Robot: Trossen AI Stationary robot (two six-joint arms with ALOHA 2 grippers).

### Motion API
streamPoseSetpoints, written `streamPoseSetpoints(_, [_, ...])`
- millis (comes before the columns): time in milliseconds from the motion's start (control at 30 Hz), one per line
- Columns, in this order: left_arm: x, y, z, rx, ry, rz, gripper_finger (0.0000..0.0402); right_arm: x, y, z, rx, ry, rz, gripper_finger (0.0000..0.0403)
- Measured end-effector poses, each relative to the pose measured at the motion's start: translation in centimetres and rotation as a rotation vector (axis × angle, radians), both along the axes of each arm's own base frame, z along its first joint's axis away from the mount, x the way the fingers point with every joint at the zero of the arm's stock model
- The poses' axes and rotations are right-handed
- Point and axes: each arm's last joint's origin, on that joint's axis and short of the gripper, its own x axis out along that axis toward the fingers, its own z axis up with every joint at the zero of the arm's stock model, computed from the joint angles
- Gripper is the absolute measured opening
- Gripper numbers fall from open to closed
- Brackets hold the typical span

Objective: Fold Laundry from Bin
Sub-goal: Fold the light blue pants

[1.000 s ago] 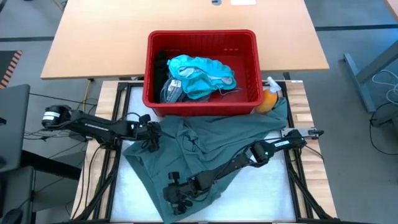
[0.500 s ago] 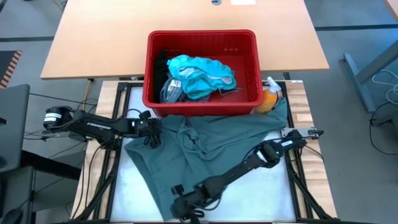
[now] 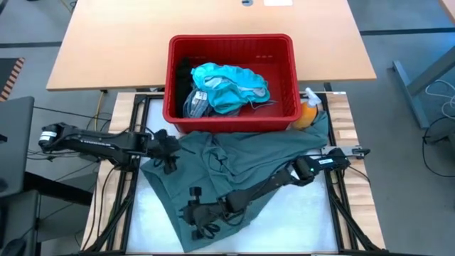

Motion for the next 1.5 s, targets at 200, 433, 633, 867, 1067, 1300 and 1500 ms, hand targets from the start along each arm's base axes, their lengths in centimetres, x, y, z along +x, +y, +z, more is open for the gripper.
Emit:
streamPoseSetpoints(200, [0.7,-0.5,-2.2,-0.110,0.144,0.069,0.0187,0.2,-0.8,-5.1,-0.021,0.183,0.027,0.0113])
streamPoseSetpoints(433, [2.7,-1.2,-5.5,-0.133,0.293,0.025,0.0187,-2.2,1.5,-4.6,0.006,0.379,0.208,0.0113])
streamPoseSetpoints(633, [4.0,-1.0,-4.9,-0.033,0.282,0.021,0.0187,-3.2,2.7,-3.9,0.028,0.415,0.297,0.0113])
streamPoseSetpoints(867, [4.5,-0.5,2.8,0.139,0.169,0.030,0.0187,-3.6,3.0,-2.1,0.005,0.376,0.329,0.0113])
streamPoseSetpoints(1067, [3.2,-1.3,3.6,-0.064,0.200,0.037,0.0187,-3.1,2.0,0.5,-0.052,0.278,0.306,0.0113])
streamPoseSetpoints(1300, [0.6,-4.3,-1.9,-0.232,0.372,0.019,0.0187,-2.1,1.0,-1.3,0.001,0.276,0.244,0.0113])
streamPoseSetpoints(1500, [-1.0,-5.2,-4.6,-0.241,0.441,0.122,0.0187,-1.7,0.7,-2.3,0.061,0.209,0.222,0.0113])
